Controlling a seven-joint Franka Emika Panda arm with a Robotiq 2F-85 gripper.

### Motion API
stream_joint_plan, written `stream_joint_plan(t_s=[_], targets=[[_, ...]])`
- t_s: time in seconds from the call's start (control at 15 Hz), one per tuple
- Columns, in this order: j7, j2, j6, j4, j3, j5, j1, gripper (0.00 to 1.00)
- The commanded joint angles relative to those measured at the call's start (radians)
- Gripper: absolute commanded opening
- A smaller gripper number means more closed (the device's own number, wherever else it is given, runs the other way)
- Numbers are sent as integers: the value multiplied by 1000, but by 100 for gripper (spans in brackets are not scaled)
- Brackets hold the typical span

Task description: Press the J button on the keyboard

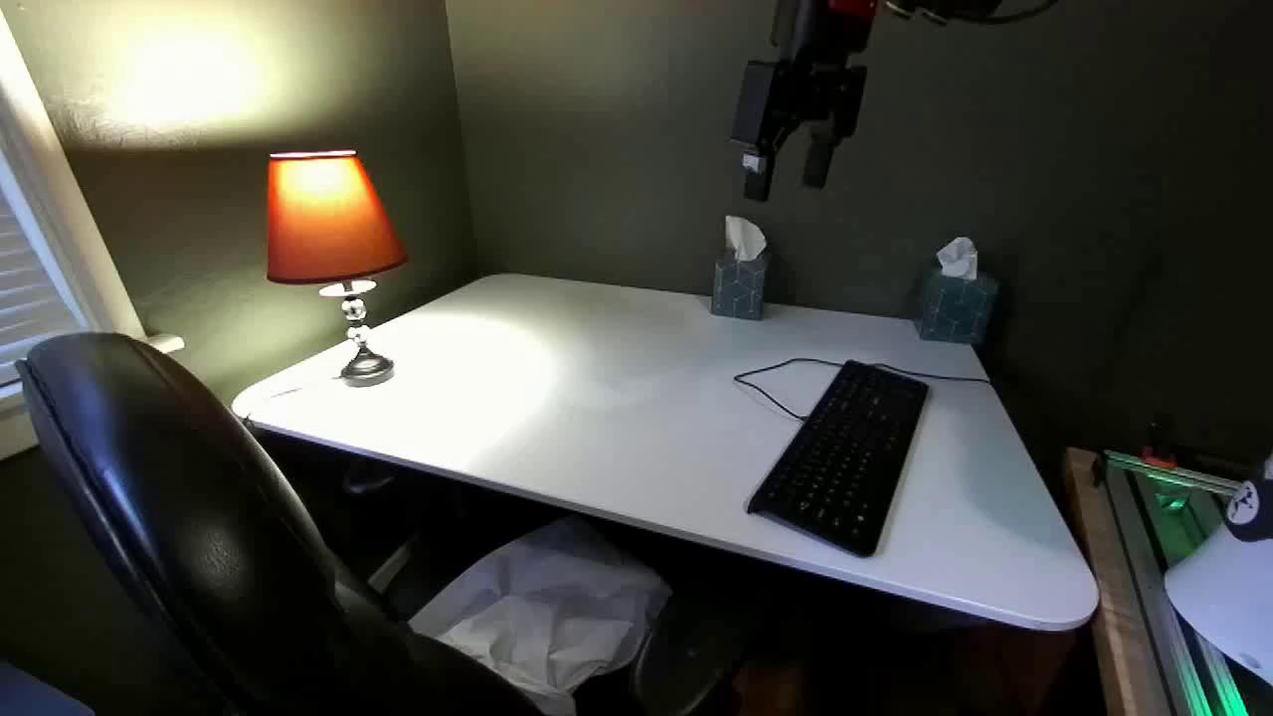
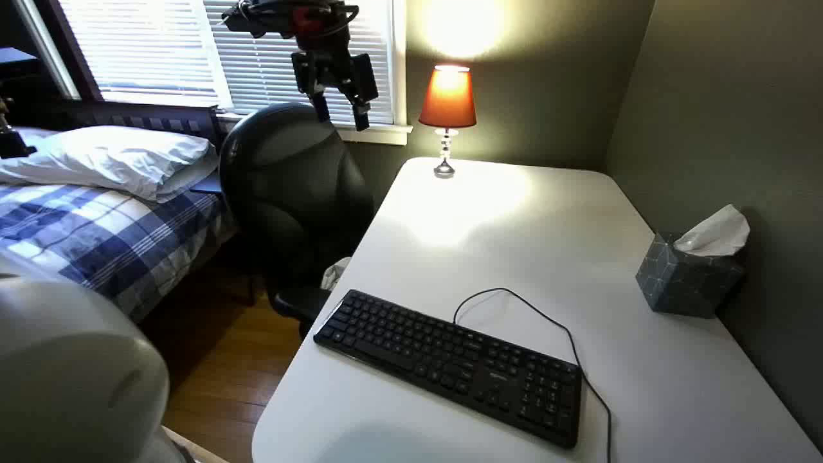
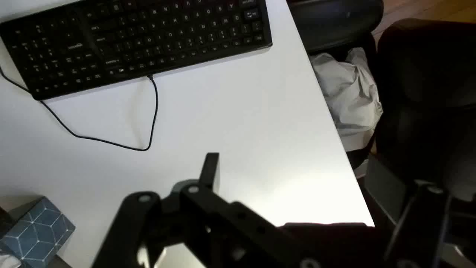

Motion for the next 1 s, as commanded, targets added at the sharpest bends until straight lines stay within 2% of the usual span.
stream_joint_plan(t_s=[0.0,0.8,0.93], targets=[[4,1,-3,2,-11,-6,12,100],[4,1,-3,2,-11,-6,12,100],[16,30,3,7,-26,-15,-10,100]])
